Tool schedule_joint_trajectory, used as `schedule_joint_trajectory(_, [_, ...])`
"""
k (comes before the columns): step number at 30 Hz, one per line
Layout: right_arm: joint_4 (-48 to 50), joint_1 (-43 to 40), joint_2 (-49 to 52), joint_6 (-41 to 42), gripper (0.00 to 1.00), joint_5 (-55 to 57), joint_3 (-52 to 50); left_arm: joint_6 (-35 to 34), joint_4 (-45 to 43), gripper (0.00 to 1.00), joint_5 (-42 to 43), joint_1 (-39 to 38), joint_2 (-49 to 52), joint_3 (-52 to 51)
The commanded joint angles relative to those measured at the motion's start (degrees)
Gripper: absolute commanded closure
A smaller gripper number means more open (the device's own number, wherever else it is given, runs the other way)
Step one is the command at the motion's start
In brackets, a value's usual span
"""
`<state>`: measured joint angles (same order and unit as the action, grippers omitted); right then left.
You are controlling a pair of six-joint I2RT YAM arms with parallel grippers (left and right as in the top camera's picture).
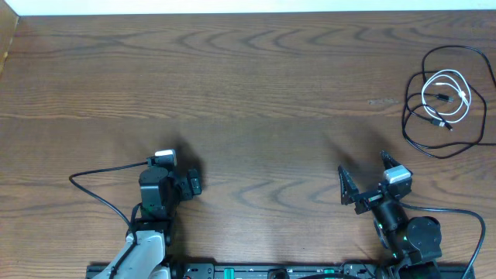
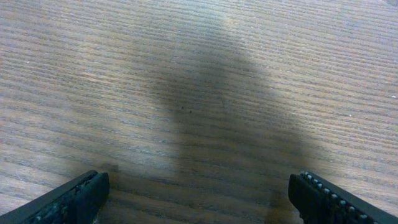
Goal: Untangle cables
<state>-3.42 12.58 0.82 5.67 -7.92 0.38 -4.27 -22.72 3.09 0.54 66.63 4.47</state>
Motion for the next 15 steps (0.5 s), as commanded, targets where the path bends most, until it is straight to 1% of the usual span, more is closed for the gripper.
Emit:
schedule_joint_trajectory(1, [-0.26, 0.26, -0.44, 0.04, 0.01, 0.26, -0.07, -3.34, 4.46, 0.02, 3.91, 0.04, 2.58, -4.26])
schedule_joint_trajectory(15, [-0.26, 0.26, -0.44, 0.07, 0.01, 0.26, -0.07, -3.34, 4.48, 0.02, 3.91, 0.04, 2.58, -4.26])
